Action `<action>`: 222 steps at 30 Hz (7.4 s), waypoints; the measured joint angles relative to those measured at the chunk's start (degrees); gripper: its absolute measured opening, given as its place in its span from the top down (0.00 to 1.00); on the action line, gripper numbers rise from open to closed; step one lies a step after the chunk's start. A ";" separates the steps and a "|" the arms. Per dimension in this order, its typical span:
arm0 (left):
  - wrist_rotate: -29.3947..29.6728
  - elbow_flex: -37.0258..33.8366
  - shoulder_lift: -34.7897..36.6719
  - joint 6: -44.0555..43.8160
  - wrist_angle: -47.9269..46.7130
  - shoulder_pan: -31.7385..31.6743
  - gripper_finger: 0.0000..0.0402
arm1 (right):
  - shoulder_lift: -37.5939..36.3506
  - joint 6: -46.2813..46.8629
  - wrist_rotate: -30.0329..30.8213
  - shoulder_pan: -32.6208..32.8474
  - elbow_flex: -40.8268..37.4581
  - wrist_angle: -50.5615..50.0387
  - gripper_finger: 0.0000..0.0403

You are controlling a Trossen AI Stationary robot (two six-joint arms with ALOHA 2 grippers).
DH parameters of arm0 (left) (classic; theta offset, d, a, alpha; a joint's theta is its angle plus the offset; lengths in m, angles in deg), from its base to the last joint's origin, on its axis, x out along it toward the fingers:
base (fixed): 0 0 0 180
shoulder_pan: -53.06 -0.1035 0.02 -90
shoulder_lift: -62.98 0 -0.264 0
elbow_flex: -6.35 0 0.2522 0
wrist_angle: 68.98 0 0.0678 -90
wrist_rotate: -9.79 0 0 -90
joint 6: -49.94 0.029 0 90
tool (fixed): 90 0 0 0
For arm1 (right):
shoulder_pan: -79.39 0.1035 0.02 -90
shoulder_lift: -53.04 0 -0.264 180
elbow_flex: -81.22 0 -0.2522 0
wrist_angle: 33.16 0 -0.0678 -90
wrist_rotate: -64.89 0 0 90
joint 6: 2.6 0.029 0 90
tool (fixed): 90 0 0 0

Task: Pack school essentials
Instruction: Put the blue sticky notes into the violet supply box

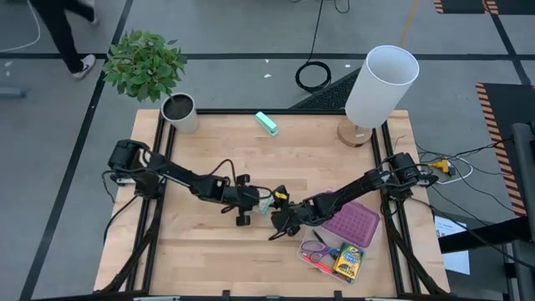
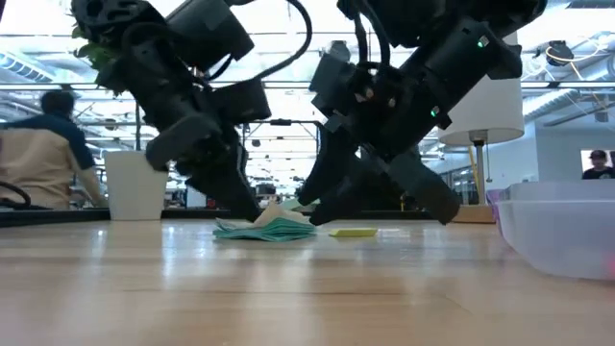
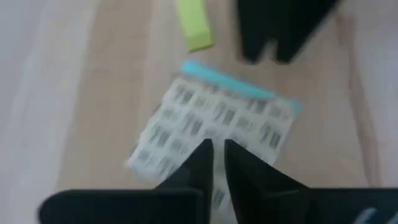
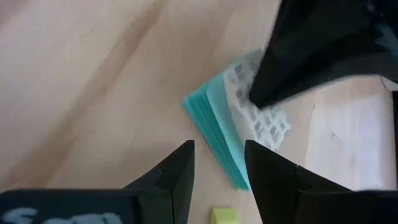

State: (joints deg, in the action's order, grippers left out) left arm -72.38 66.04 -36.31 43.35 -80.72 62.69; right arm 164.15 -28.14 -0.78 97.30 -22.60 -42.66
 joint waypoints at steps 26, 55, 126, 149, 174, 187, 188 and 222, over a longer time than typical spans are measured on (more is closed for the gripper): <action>-5.54 -0.12 9.87 19.44 -5.17 6.33 0.99 | 0.00 -2.28 2.17 0.52 0.00 -5.81 0.67; 1.56 0.55 4.17 -4.73 -16.94 9.00 0.99 | 0.00 -5.60 -3.67 0.18 -0.04 -1.97 0.67; 2.57 -1.09 6.60 -9.83 -18.88 9.38 0.99 | 0.00 -10.53 -8.09 0.18 -0.07 6.34 0.52; 2.72 -4.59 6.65 -8.39 -12.16 9.38 0.99 | 1.51 -20.09 -13.10 -3.36 -0.09 7.94 0.46; 2.74 -4.63 6.65 -7.17 -12.20 9.38 0.99 | 4.13 -24.81 -12.18 -3.58 -0.04 13.84 0.41; 2.75 -4.63 6.65 -7.11 -12.22 9.38 0.99 | 4.13 -26.32 -9.29 -3.65 -0.05 14.76 0.46; 2.75 -4.63 6.65 -7.11 -12.22 9.38 0.99 | 4.13 -26.32 -9.31 -3.65 -0.04 14.76 0.46; 2.78 -4.70 6.60 -7.17 -11.65 9.38 0.98 | 4.13 -25.33 -12.03 -3.58 -0.07 17.59 0.24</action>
State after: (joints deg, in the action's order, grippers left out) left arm -69.60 61.34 -29.71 36.18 -92.36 72.07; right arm 168.28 -53.47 -12.80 93.72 -22.67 -25.08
